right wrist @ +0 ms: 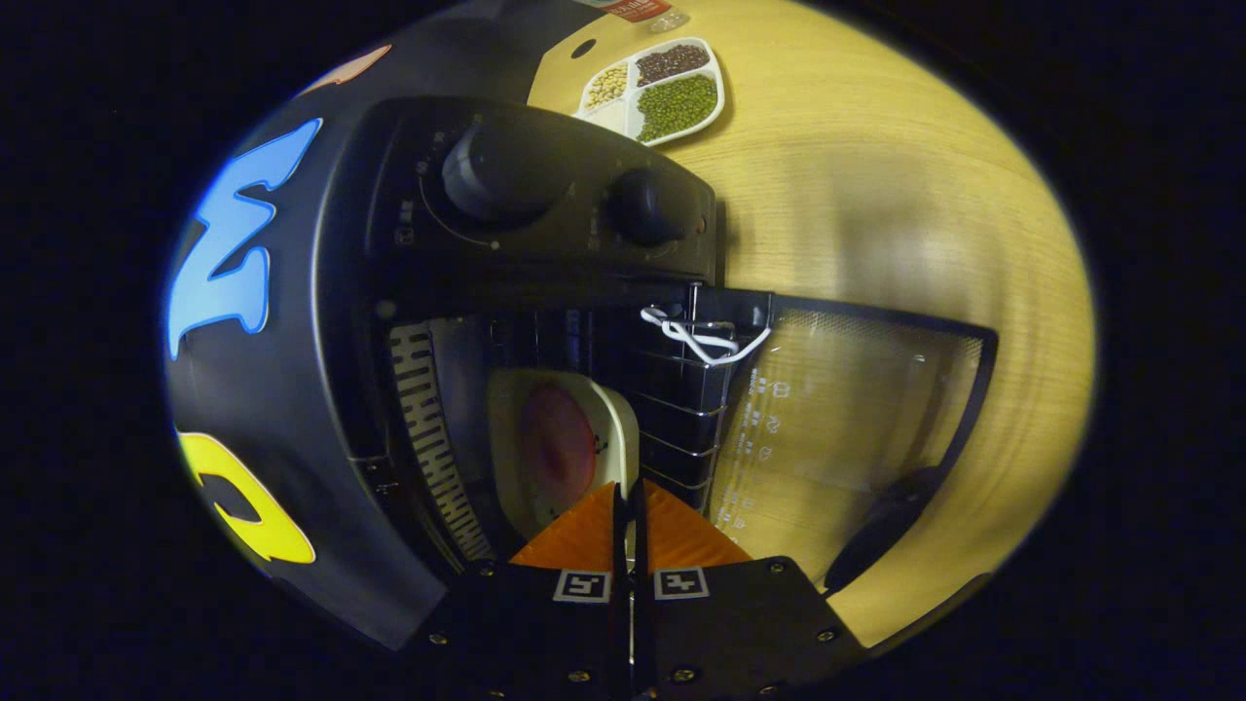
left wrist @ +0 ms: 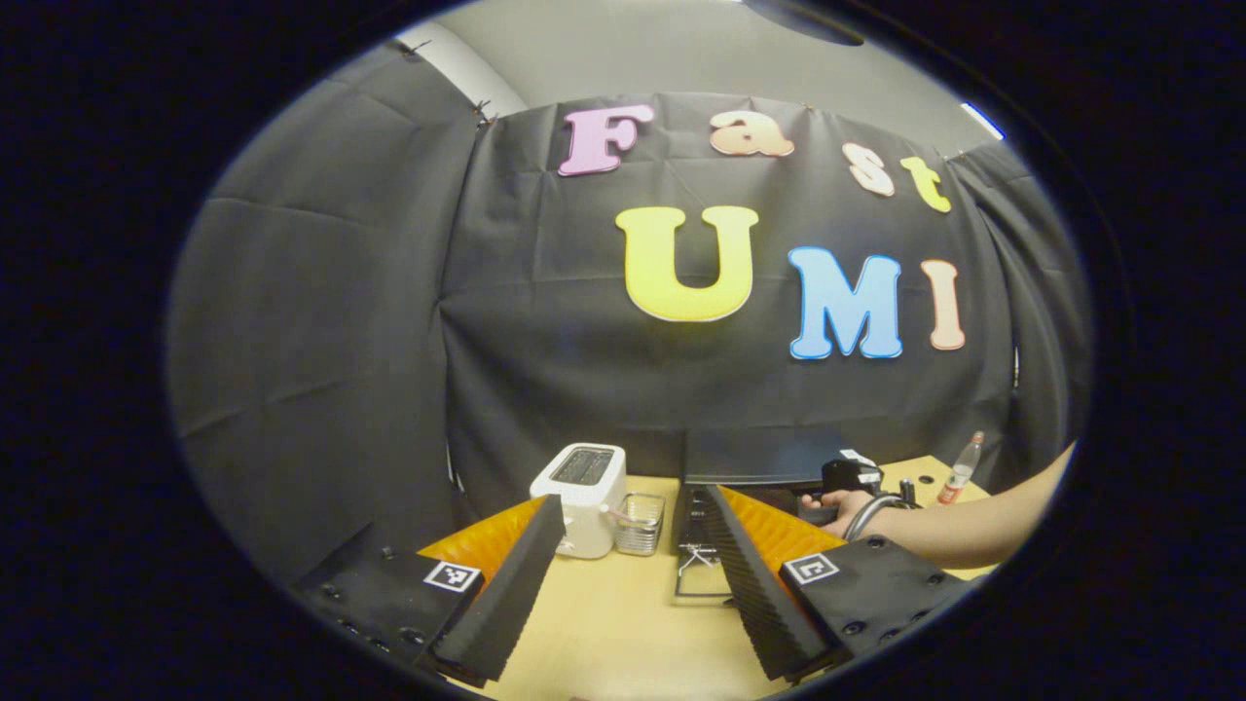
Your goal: Open the electric oven with the left hand, put the food in, and close the electric oven.
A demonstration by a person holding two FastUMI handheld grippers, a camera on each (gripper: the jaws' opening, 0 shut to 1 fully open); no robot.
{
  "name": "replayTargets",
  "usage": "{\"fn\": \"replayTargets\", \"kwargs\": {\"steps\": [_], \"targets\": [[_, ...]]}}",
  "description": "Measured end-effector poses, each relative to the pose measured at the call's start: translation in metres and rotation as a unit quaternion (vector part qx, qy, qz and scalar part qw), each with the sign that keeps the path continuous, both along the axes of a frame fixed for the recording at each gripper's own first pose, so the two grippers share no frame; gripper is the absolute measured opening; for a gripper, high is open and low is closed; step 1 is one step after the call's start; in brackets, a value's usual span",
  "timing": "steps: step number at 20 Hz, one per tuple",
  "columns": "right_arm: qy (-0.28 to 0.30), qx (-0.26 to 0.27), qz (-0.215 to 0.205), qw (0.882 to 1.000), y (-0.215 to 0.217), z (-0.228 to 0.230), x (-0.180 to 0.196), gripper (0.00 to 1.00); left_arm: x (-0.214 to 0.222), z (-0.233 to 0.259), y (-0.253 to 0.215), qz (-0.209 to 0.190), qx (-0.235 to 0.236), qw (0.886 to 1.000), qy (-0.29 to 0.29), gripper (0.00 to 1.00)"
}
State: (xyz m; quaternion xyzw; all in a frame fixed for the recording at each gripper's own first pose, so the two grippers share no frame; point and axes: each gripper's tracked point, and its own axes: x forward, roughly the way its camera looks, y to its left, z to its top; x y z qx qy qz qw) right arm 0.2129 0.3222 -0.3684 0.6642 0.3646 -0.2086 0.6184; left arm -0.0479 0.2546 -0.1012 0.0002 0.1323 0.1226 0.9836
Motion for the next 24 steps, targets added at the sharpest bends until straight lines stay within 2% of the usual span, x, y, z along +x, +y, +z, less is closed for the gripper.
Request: {"fn": "replayTargets", "kwargs": {"steps": [2,3,6,7,8,10,11,14,15,17,21,23,24], "targets": [[-0.005,0.004,-0.016,1.000,0.004,-0.004,0.011,0.03,-0.001,0.000,0.005,0.005,0.000,1.000,0.003,1.00],[-0.009,0.001,-0.020,1.000,0.004,-0.005,0.015,0.04,0.000,0.000,0.006,0.006,0.000,1.000,0.004,0.97],[-0.024,0.001,-0.011,1.000,0.014,-0.003,0.019,0.08,0.004,0.004,0.004,0.004,-0.004,1.000,-0.001,0.97],[-0.033,0.001,0.002,0.999,0.013,0.003,0.018,0.09,0.007,0.005,0.002,0.000,-0.004,1.000,-0.002,0.97],[-0.037,-0.006,0.025,0.999,0.015,0.007,0.013,0.22,0.009,0.005,0.000,-0.004,-0.005,1.000,-0.002,1.00],[-0.048,-0.024,0.081,0.995,0.015,0.017,0.000,0.28,0.016,0.003,-0.006,-0.015,-0.007,1.000,-0.004,0.97],[-0.053,-0.032,0.106,0.992,0.012,0.025,-0.010,0.44,0.020,0.002,-0.010,-0.022,-0.009,1.000,-0.004,0.97],[-0.077,-0.088,0.172,0.978,-0.018,0.052,-0.043,0.44,0.033,0.002,-0.026,-0.043,-0.016,0.999,-0.007,1.00],[-0.096,-0.109,0.199,0.969,-0.027,0.066,-0.053,0.44,0.037,0.002,-0.032,-0.051,-0.020,0.998,-0.007,1.00],[-0.139,-0.164,0.251,0.944,-0.052,0.089,-0.070,0.44,0.045,0.001,-0.047,-0.069,-0.026,0.997,-0.011,1.00],[-0.202,-0.264,0.295,0.896,-0.109,0.151,-0.099,0.44,0.058,0.005,-0.084,-0.107,-0.034,0.994,-0.017,1.00],[-0.247,-0.323,0.319,0.856,-0.129,0.188,-0.114,0.44,0.063,0.011,-0.102,-0.119,-0.037,0.992,-0.023,1.00],[-0.268,-0.355,0.329,0.833,-0.139,0.209,-0.121,0.43,0.066,0.017,-0.112,-0.126,-0.039,0.991,-0.028,0.91]]}}
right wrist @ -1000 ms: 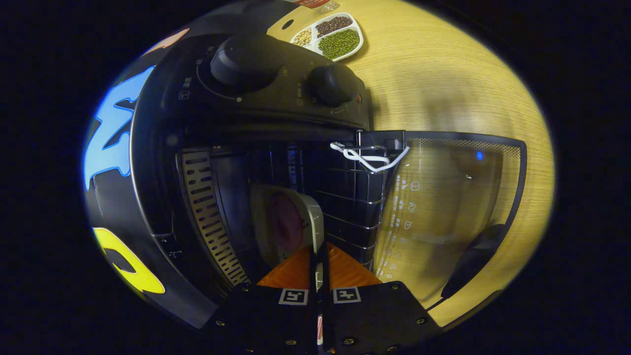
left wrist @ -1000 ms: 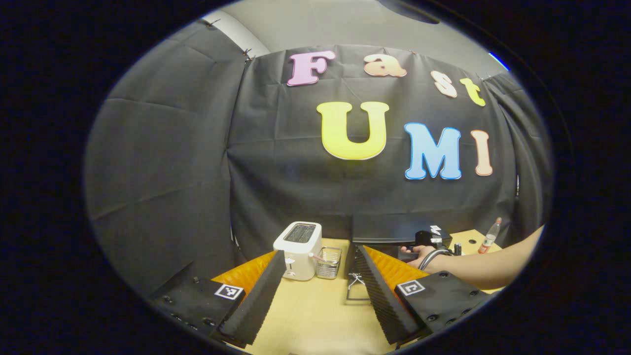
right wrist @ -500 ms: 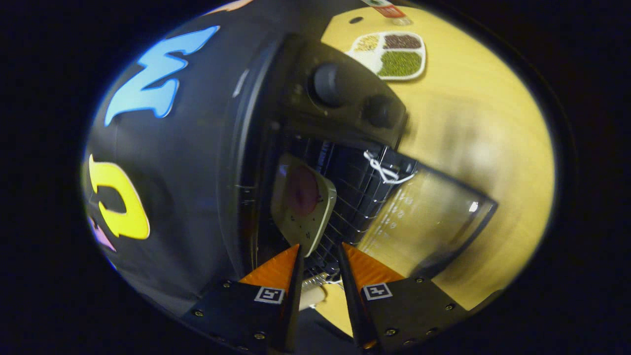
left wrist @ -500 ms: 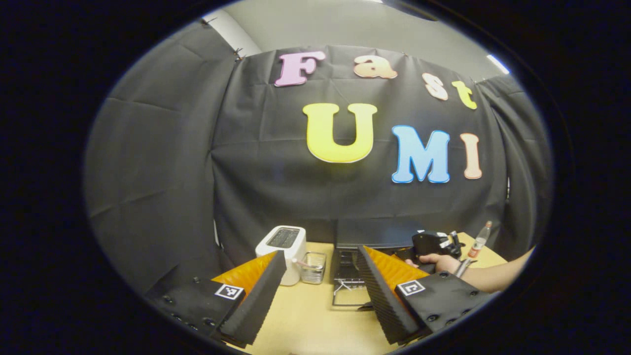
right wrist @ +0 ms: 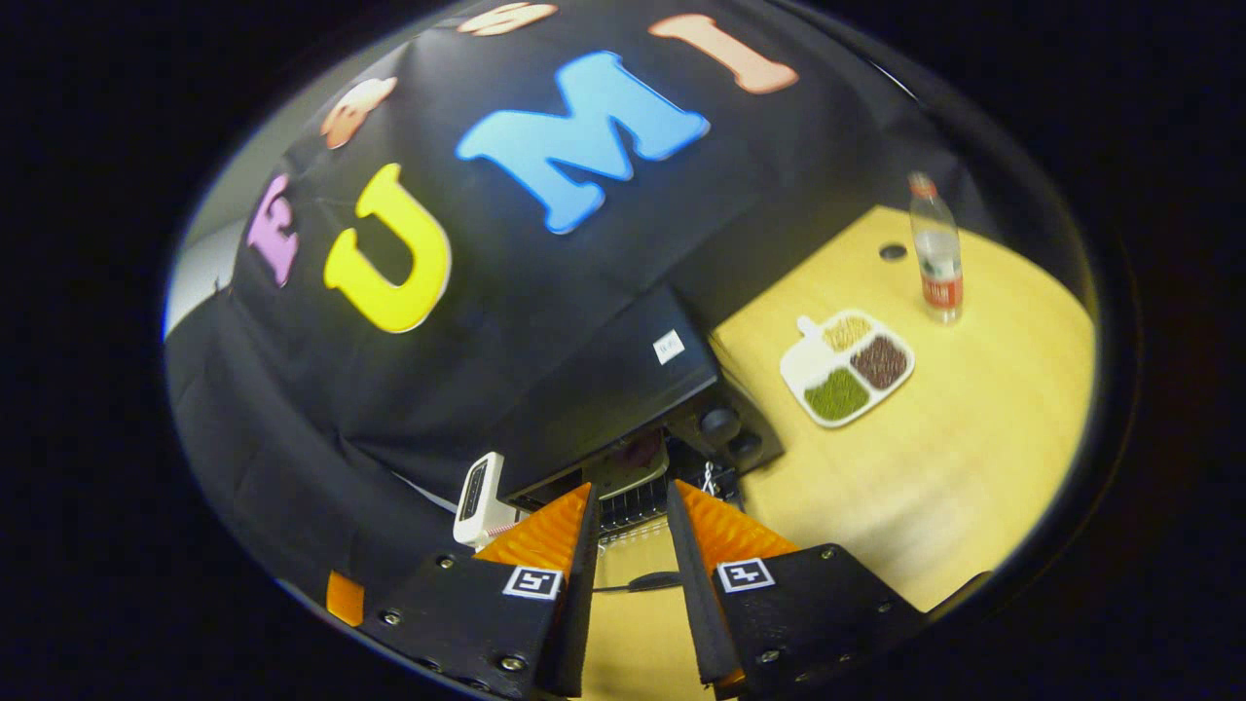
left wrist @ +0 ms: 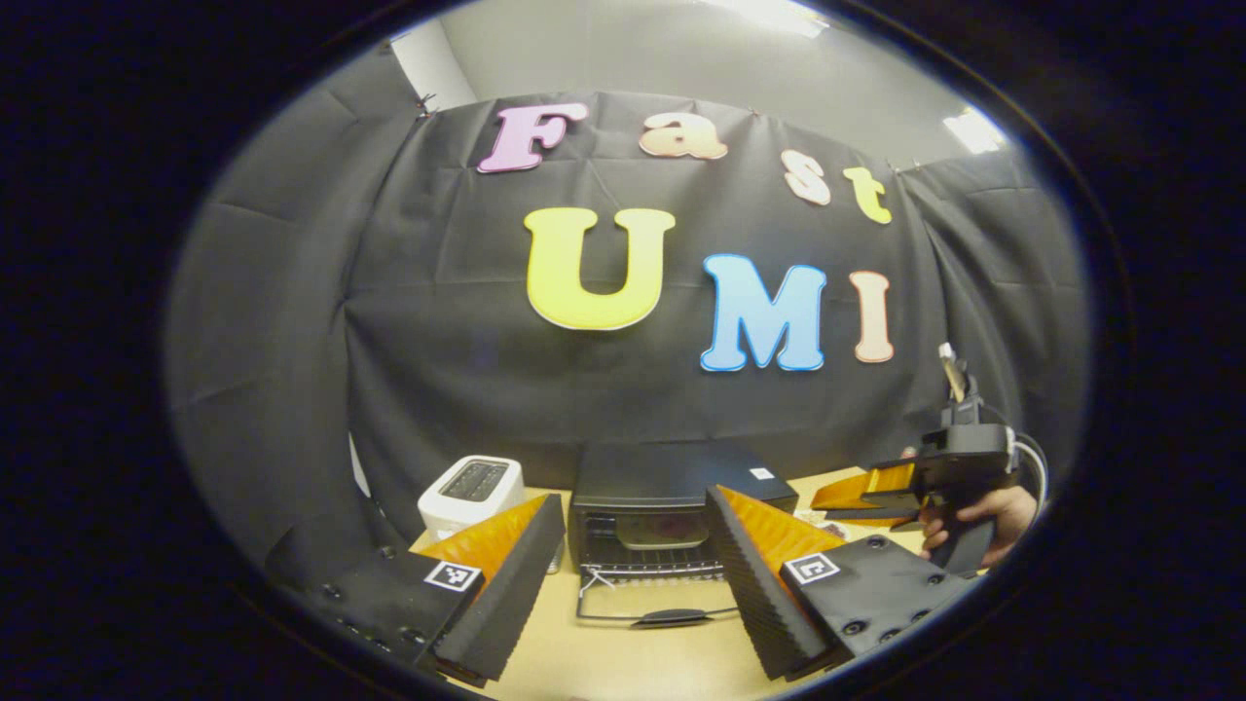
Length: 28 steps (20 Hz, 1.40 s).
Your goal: Open the electric oven with the left hand, put the food in, and close the electric oven.
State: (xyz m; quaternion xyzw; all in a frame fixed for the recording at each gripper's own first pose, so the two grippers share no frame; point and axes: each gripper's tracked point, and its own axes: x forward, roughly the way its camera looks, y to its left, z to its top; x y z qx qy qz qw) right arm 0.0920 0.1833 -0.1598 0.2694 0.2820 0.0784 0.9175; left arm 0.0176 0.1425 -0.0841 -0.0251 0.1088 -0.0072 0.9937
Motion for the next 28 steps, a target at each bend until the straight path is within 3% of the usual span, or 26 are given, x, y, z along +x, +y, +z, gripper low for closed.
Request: {"fn": "replayTargets", "kwargs": {"steps": [1,3,5,8,9,11,12,17,18,22,28], "targets": [[-0.031,-0.029,0.012,0.999,-0.005,0.021,-0.006,0.44,0.002,0.007,-0.012,-0.006,-0.002,1.000,-0.006,0.97],[-0.094,-0.089,0.023,0.991,-0.020,0.063,-0.020,0.43,0.005,0.023,-0.033,-0.019,-0.006,1.000,-0.015,1.00],[-0.169,-0.148,0.020,0.974,-0.034,0.110,-0.028,0.44,0.007,0.042,-0.049,-0.021,-0.008,0.999,-0.034,1.00],[-0.260,-0.190,0.001,0.947,-0.045,0.157,-0.057,0.44,0.009,0.050,-0.066,-0.016,0.002,0.999,-0.047,1.00],[-0.280,-0.194,0.001,0.940,-0.046,0.163,-0.064,0.47,0.009,0.048,-0.067,-0.010,0.006,0.999,-0.048,0.97],[-0.293,-0.200,-0.002,0.935,-0.050,0.165,-0.070,0.64,0.010,0.044,-0.074,-0.005,0.003,0.999,-0.043,0.97],[-0.293,-0.194,0.002,0.936,-0.051,0.163,-0.069,0.78,0.011,0.035,-0.077,-0.002,0.001,0.999,-0.034,1.00],[-0.262,-0.180,0.000,0.948,-0.074,0.146,-0.052,0.80,0.022,-0.046,-0.088,-0.018,-0.009,0.996,0.084,0.96],[-0.254,-0.180,0.001,0.950,-0.077,0.141,-0.049,0.80,0.023,-0.065,-0.086,-0.019,-0.006,0.993,0.113,1.00],[-0.225,-0.170,0.007,0.959,-0.096,0.123,-0.044,0.80,0.020,-0.151,-0.073,-0.014,0.019,0.973,0.228,0.98],[-0.152,-0.157,0.004,0.976,-0.131,0.078,-0.040,0.80,0.013,-0.236,-0.068,-0.033,0.036,0.937,0.345,0.98]]}}
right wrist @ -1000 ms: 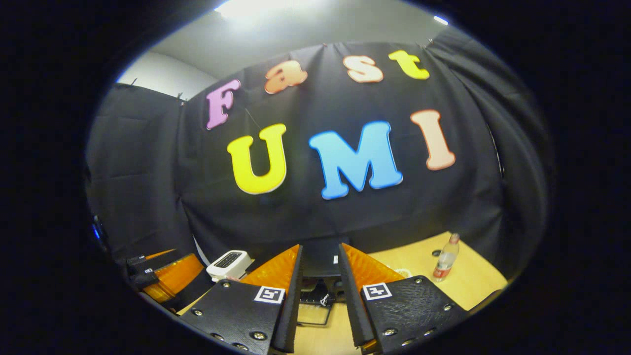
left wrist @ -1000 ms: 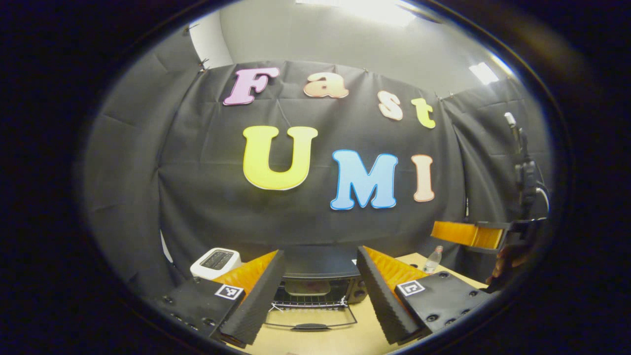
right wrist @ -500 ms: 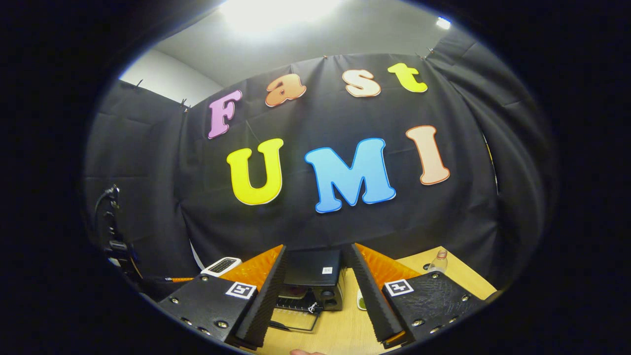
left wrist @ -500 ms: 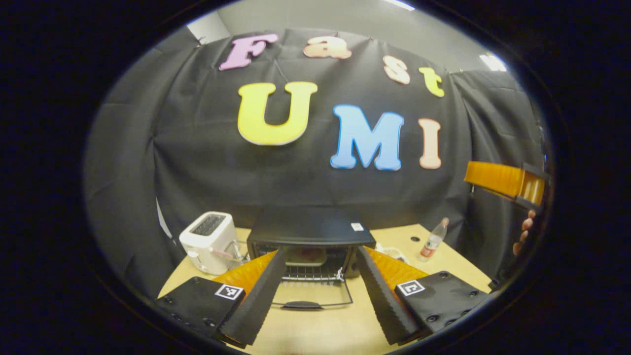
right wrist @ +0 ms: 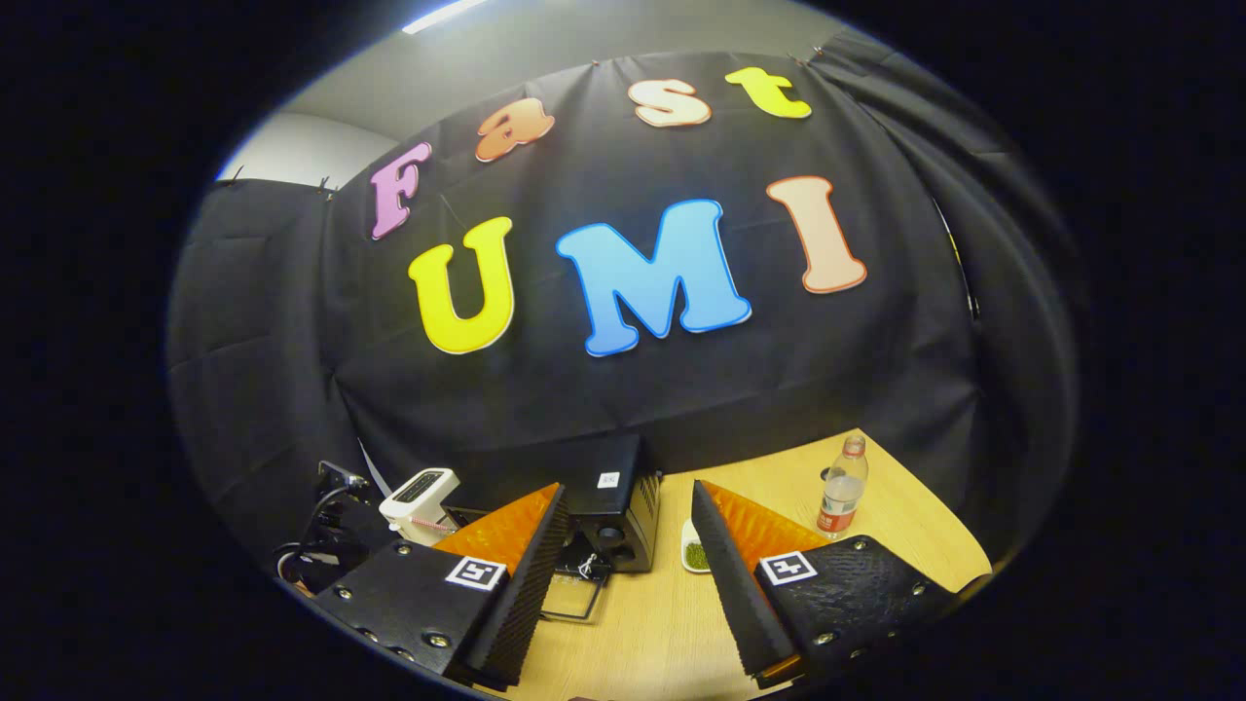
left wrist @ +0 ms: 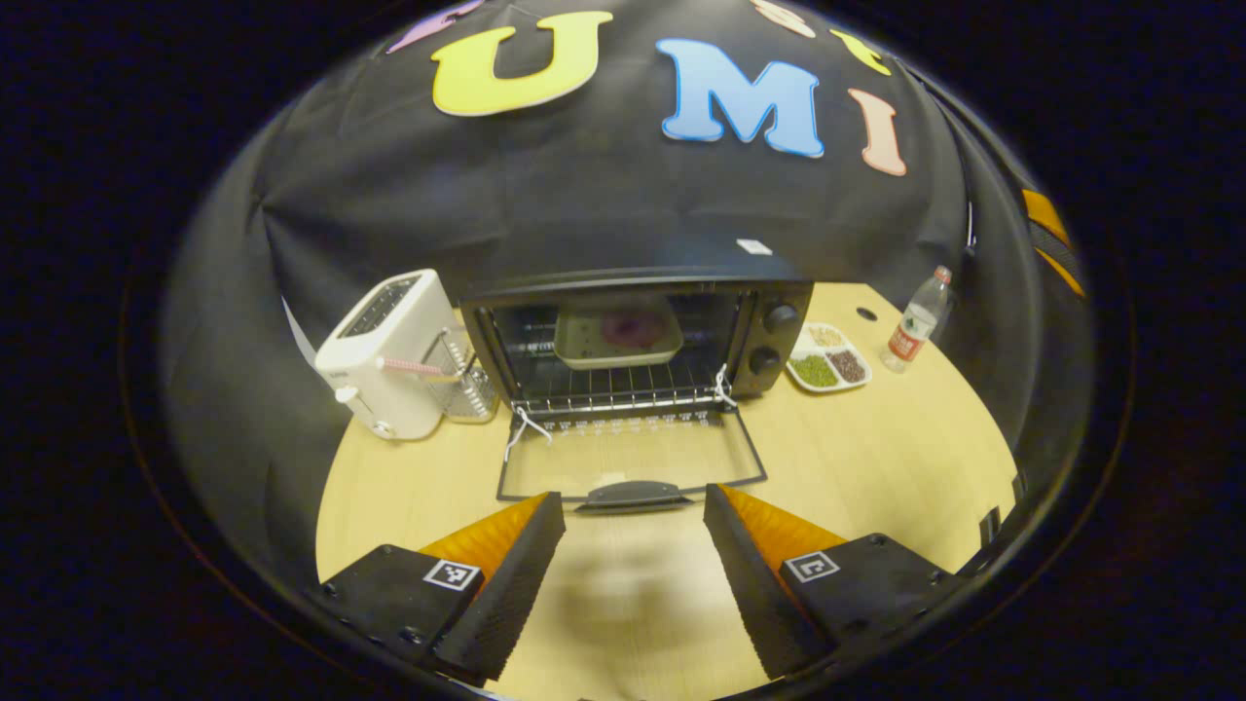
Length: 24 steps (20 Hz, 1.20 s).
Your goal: Open the electric oven with the left hand, put the food in, and close the electric oven.
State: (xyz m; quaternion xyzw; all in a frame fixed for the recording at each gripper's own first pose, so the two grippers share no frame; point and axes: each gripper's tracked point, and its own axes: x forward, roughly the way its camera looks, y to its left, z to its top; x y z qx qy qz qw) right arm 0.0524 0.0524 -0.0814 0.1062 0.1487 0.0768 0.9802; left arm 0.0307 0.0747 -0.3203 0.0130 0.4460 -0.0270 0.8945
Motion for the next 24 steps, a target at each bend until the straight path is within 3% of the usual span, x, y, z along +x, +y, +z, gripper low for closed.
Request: {"fn": "replayTargets", "kwargs": {"steps": [8,13,16,19,24], "targets": [[0.014,-0.022,-0.046,0.999,-0.042,-0.014,0.004,0.80,0.006,-0.103,0.001,-0.016,0.010,0.992,0.123,1.00],[0.020,-0.040,-0.063,0.997,-0.057,-0.020,0.001,0.80,0.009,-0.137,0.002,-0.024,0.024,0.987,0.160,1.00],[0.022,-0.046,-0.070,0.996,-0.064,-0.023,-0.001,0.80,0.013,-0.144,0.001,-0.017,0.020,0.985,0.169,0.98],[0.028,-0.045,-0.072,0.996,-0.063,-0.026,0.000,0.80,0.015,-0.147,0.001,0.015,-0.006,0.983,0.181,0.99],[0.023,-0.049,-0.060,0.997,-0.054,-0.023,0.001,0.80,0.014,-0.131,0.001,0.011,0.001,0.987,0.162,0.97]]}}
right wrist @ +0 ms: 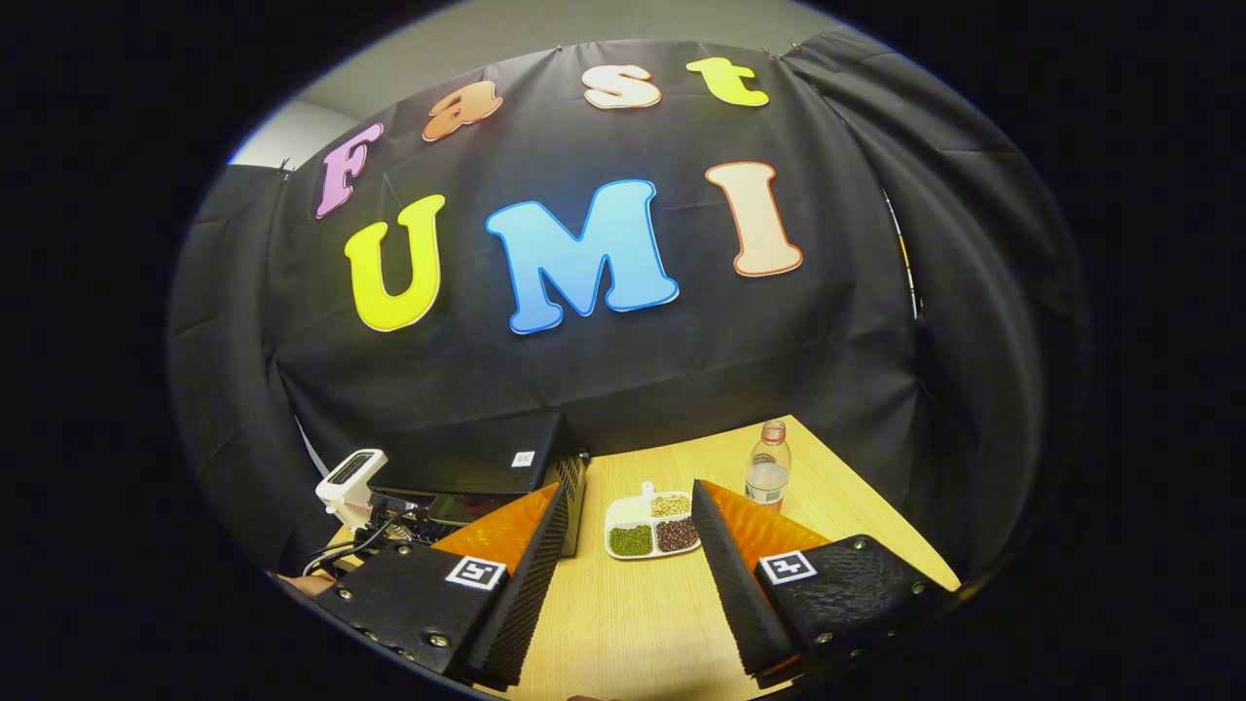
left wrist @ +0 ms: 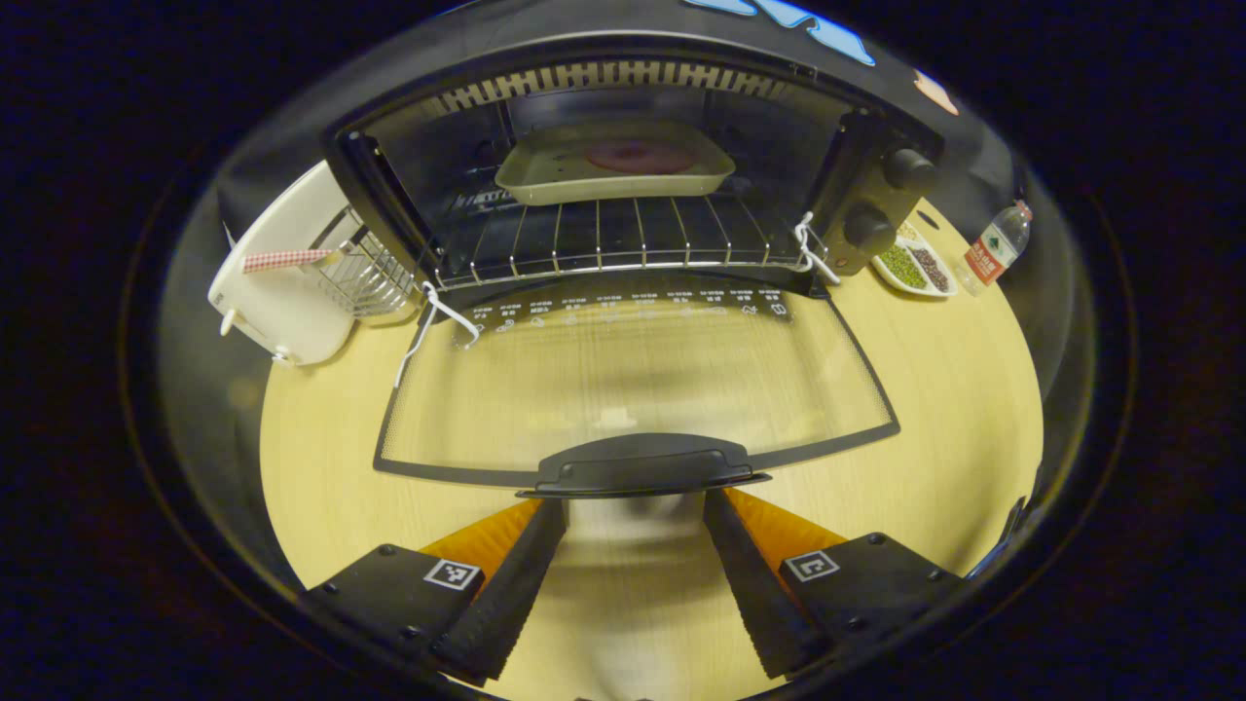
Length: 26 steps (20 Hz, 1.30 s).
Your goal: Open the electric oven with the left hand, put the food in, and close the electric oven.
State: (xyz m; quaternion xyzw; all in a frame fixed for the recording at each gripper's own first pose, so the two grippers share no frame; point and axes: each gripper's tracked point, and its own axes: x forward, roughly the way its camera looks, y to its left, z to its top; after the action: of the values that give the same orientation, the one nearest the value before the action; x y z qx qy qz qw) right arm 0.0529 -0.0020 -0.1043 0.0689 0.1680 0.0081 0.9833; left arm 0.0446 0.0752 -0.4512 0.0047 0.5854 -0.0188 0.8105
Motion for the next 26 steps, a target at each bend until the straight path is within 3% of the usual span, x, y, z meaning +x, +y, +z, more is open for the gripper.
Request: {"fn": "replayTargets", "kwargs": {"steps": [9,10,12,19,22,26], "targets": [[0.011,-0.008,0.017,1.000,0.017,-0.006,0.004,0.80,0.002,0.027,0.002,-0.002,0.000,0.999,-0.051,1.00],[0.013,-0.010,0.017,1.000,0.017,-0.007,0.004,0.80,0.004,0.029,0.002,-0.004,0.003,0.998,-0.057,0.92],[0.016,-0.012,0.016,1.000,0.016,-0.009,0.004,0.80,0.008,0.033,0.001,0.001,0.001,0.998,-0.066,1.00],[0.027,-0.017,0.008,0.999,0.011,-0.015,-0.001,0.80,0.028,0.061,-0.005,-0.002,0.002,0.992,-0.125,1.00],[0.018,-0.016,0.012,1.000,0.012,-0.009,-0.003,0.80,0.031,0.092,-0.008,0.002,0.006,0.985,-0.173,0.98],[0.008,-0.012,0.009,1.000,0.014,-0.003,-0.005,0.80,0.035,0.152,-0.018,-0.012,0.004,0.965,-0.261,1.00]]}}
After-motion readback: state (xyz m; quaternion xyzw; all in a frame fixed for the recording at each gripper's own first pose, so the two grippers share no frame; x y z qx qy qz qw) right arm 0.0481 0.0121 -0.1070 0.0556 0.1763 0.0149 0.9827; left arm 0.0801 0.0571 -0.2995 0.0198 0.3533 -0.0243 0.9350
